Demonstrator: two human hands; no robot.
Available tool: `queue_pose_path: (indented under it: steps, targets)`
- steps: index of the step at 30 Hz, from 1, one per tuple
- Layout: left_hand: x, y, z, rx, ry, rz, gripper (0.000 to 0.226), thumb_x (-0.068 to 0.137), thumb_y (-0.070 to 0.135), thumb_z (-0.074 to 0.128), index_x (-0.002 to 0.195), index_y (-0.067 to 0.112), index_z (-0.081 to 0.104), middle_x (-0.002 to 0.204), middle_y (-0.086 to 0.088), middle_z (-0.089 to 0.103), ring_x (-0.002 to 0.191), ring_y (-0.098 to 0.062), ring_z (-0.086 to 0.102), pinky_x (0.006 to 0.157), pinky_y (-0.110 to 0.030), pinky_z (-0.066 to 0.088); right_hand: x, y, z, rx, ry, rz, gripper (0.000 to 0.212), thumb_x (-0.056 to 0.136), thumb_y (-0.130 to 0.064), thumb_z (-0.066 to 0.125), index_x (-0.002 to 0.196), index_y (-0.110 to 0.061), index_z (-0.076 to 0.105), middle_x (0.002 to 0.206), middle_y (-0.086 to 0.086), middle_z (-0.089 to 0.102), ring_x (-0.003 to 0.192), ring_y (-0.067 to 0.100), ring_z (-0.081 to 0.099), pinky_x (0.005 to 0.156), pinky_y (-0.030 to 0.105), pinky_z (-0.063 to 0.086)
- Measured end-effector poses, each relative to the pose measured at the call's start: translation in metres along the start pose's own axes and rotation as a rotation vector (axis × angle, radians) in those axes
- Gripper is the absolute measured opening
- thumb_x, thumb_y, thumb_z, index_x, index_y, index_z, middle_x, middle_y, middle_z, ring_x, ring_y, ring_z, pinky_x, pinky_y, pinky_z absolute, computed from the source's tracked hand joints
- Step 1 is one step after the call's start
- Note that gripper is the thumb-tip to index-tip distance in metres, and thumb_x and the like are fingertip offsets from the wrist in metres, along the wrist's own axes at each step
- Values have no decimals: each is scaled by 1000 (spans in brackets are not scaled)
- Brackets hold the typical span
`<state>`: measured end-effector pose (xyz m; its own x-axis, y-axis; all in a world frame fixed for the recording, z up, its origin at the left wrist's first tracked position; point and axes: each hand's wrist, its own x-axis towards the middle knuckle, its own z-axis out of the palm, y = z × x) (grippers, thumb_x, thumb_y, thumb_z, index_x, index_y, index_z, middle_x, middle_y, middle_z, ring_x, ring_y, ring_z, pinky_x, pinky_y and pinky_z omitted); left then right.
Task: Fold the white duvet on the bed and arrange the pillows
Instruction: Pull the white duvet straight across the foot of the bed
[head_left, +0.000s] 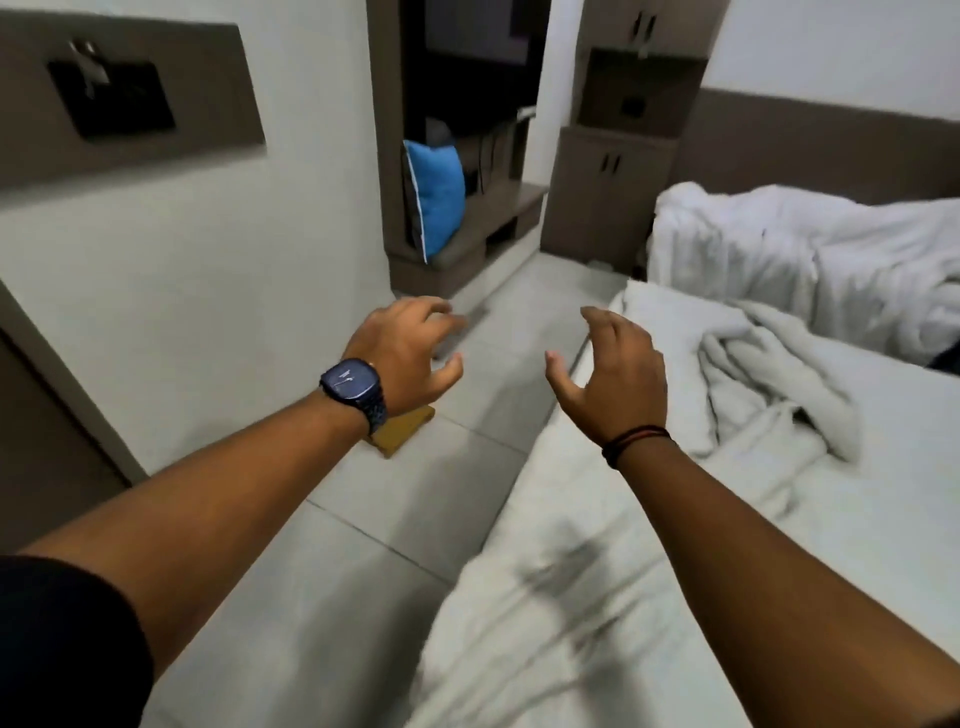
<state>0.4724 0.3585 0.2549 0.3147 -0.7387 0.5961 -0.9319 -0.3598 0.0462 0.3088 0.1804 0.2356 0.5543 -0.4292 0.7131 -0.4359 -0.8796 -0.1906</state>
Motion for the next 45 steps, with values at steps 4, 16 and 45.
queue_pose_path:
  steps: [4,16,45]
  targets:
    - [50,-19,-35,47,59,18,43,80,40,54,116,20,64,120,-6,62,106,-27,59,80,-42,53,56,-13,-10,-35,89,-37,55,81,-48,53,121,-11,57,111,11,62,101,29,56,78,40,47]
    - [130,-126,-85,160,220,7,57,79,44,50,131,23,52,132,-9,54,116,-29,53,86,-43,49,189,-101,42,-47,161,-115,66,82,-55,47,133,-14,47,128,16,54,117,31,50,84,45,49]
    - [430,-212,122,-95,71,359,58,81,44,50,136,25,46,132,-6,53,118,-26,52,86,-41,49,394,58,189,-408,171,284,59,80,-47,55,129,-15,49,120,11,59,109,30,54,84,42,47]
